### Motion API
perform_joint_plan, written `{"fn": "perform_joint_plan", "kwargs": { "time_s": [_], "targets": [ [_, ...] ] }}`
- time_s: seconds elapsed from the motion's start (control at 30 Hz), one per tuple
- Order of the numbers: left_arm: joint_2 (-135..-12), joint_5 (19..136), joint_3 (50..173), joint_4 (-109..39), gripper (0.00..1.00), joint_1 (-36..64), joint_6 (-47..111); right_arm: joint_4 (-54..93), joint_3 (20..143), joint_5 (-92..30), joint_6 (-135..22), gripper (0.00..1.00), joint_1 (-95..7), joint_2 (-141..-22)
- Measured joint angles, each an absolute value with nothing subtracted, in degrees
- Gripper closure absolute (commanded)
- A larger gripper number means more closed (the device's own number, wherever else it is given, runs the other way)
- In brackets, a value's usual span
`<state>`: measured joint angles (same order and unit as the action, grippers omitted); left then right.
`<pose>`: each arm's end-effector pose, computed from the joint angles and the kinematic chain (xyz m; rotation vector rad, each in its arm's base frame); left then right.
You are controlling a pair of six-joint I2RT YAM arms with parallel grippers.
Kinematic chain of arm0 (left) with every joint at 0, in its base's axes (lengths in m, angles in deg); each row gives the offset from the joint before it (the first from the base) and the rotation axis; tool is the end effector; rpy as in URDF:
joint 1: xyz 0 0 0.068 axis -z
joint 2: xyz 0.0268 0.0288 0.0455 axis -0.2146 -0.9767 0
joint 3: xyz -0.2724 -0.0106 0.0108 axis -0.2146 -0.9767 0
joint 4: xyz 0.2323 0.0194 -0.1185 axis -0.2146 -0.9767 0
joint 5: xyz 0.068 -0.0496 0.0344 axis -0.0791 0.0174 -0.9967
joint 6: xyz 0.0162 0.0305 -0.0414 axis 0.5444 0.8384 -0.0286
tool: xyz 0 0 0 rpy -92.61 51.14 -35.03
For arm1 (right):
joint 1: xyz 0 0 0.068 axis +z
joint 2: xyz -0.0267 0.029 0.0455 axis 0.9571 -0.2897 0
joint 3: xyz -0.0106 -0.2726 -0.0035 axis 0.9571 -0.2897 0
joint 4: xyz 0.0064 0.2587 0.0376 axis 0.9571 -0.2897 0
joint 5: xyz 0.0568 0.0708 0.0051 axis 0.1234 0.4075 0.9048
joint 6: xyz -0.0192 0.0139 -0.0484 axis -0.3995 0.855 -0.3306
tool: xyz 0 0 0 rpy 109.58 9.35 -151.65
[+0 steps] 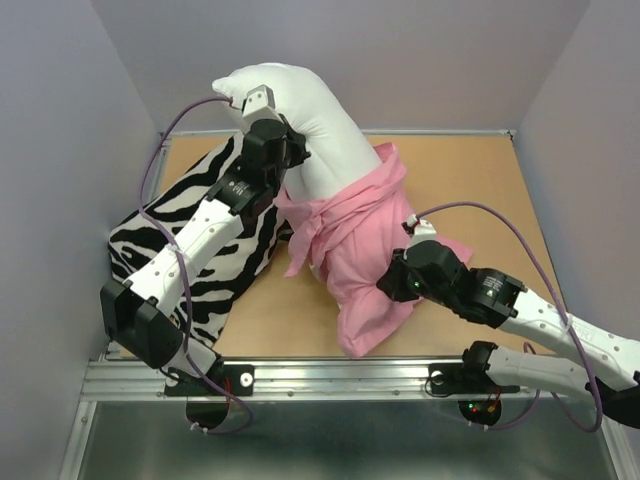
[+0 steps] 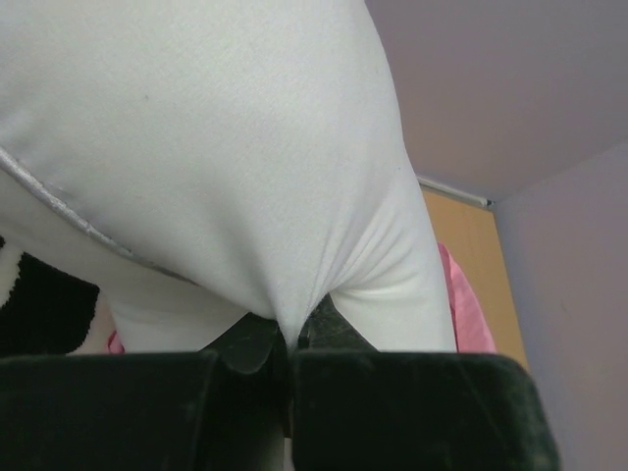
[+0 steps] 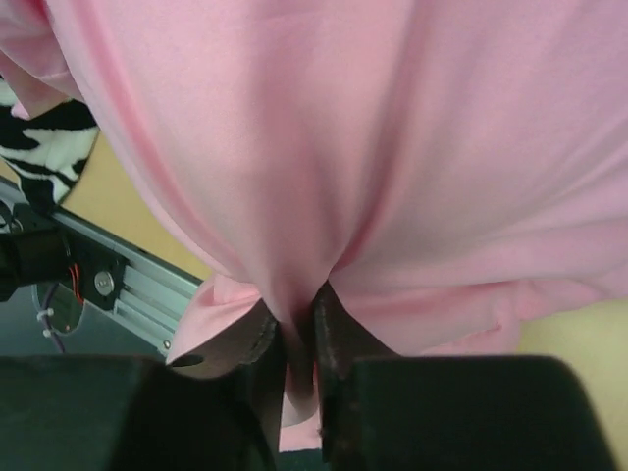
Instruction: Remove the pillowcase from the pillow
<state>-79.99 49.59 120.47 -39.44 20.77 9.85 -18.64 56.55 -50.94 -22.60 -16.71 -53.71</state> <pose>0.2899 -0.1751 0.4228 -0.2709 1.6427 -0.6067 0.1112 0.1547 0.3027 -0.2062 2.3460 0.6439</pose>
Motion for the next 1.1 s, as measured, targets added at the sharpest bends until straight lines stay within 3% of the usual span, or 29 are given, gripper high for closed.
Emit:
{"fn": "perform_joint_plan", "kwargs": {
  "time_s": [0.1, 0.6, 0.9, 1.1],
  "targets": [
    [-81.8, 50.6, 125.6, -42.8, 1.00, 20.3, 11.1, -19.1, 56.5, -52.4, -22.3, 1.00, -16.7, -50.9],
    [-84.2, 65.0, 142.8, -59.4, 1.00, 9.3, 12.1, -17.2, 59.5, -58.3, -17.6, 0.99, -16.8, -41.3],
    [-85.4, 59.4, 150.0, -55.3, 1.00, -2.8, 12.3, -32.5, 60.7, -60.4, -15.2, 1.00, -16.7, -35.9],
    [-85.8, 57.8, 150.2, -53.6, 1.00, -4.9, 12.3, -37.1, 64.7, -64.3, -13.0, 0.99, -16.5, -34.7]
  ]
}}
